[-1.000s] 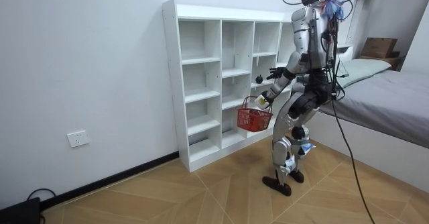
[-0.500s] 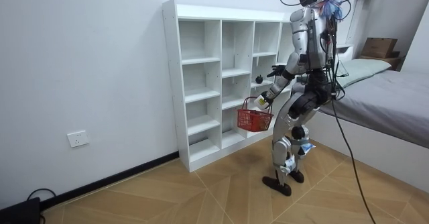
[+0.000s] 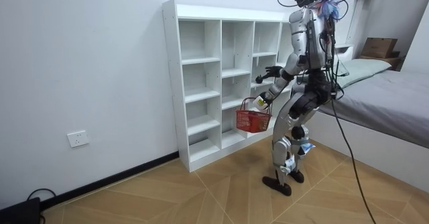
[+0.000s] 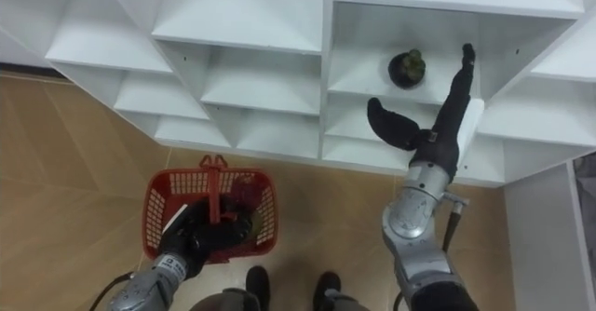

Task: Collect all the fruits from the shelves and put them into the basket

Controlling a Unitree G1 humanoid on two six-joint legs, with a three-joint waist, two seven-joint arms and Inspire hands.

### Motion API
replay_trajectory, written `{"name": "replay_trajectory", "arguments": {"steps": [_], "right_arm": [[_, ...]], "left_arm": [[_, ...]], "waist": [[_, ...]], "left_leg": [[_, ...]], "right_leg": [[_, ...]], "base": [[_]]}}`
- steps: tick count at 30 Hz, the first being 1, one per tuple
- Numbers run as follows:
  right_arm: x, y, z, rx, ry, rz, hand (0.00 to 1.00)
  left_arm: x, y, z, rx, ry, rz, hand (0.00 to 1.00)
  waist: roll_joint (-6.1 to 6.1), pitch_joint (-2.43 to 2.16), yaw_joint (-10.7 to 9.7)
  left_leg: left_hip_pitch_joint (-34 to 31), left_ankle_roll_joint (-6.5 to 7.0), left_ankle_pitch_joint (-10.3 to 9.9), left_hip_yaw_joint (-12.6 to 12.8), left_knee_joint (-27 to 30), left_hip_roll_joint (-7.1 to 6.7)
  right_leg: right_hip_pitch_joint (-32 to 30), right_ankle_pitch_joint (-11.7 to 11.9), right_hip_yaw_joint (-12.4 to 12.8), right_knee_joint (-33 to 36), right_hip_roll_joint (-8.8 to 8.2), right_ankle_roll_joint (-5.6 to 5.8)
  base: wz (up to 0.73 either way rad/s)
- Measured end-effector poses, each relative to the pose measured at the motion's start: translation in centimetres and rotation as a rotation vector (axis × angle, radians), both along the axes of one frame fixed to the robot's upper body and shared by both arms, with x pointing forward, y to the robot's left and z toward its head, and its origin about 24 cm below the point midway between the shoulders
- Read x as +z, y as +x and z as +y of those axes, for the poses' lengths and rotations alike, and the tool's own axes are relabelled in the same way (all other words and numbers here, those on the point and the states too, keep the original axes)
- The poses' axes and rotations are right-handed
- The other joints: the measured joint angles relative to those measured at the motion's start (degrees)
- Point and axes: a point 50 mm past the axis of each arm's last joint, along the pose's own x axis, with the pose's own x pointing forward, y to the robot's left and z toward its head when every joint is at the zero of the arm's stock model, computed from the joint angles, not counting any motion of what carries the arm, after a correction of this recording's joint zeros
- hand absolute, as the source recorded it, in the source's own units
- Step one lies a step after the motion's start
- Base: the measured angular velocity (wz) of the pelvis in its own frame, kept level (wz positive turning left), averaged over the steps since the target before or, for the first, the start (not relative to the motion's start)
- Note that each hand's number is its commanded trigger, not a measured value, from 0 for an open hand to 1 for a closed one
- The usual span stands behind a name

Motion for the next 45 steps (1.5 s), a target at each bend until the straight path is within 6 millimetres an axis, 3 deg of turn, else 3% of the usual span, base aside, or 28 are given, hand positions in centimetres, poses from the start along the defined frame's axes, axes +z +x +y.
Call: {"name": "replay_trajectory", "arguments": {"steps": [11,15,22,25,32,45], "right_arm": [[1.0,1.8,0.5,0.069,-0.016,0.01,0.0],[1.5,2.3,0.3,0.071,-0.008,-0.001,0.0],[1.3,2.6,-2.1,0.042,-0.034,0.064,0.0],[1.8,3.0,-2.6,0.036,-0.05,0.06,0.0],[2.1,3.5,-3.1,0.021,-0.068,0.069,0.0],[2.2,3.4,-4.0,-0.021,-0.053,0.08,0.0]], "left_arm": [[0.0,0.2,-0.2,-0.017,0.002,0.001,1.0],[0.0,0.2,0.1,-0.009,0.004,0.004,1.0],[0.0,0.2,0.2,-0.011,0.005,0.011,1.0],[-0.2,0.1,0.2,-0.011,0.007,0.024,1.0],[-0.7,-0.6,0.3,-0.008,0.01,0.059,1.0],[-1.2,-1.3,0.5,-0.017,0.007,0.097,1.0]], "waist": [[-0.01,0.86,0.32],[-0.01,0.85,0.32],[0.01,0.84,1.45],[-0.01,0.84,1.72],[-0.29,0.94,1.76],[-0.32,0.95,1.86]], "left_leg": [[-0.09,-0.03,0.02,-0.19,-0.24,-0.1],[-0.58,-0.11,-0.03,-0.62,0.12,-0.15],[-1.02,-0.11,-0.02,-0.83,0.21,-0.27],[-0.85,-0.06,0.02,-0.83,0.23,-0.92],[-0.53,0.1,0.13,-0.81,0.38,-1.52],[-0.57,0.16,0.14,-0.85,0.38,-1.58]], "right_leg": [[-0.15,-0.33,-0.19,0.14,-0.11,-0.04],[-0.33,-0.57,-0.71,0.12,-0.22,-0.08],[-0.59,-0.76,-1.1,0.25,-0.43,-0.04],[-1.04,-1.65,-1.17,1.77,-1.29,0.01],[-1.13,-2.4,-1.3,3.21,-2.23,0.18],[-1.16,-2.36,-1.29,3.2,-2.26,0.24]], "base": [[0.0],[0.07],[0.02],[0.07],[0.05],[0.0]]}}
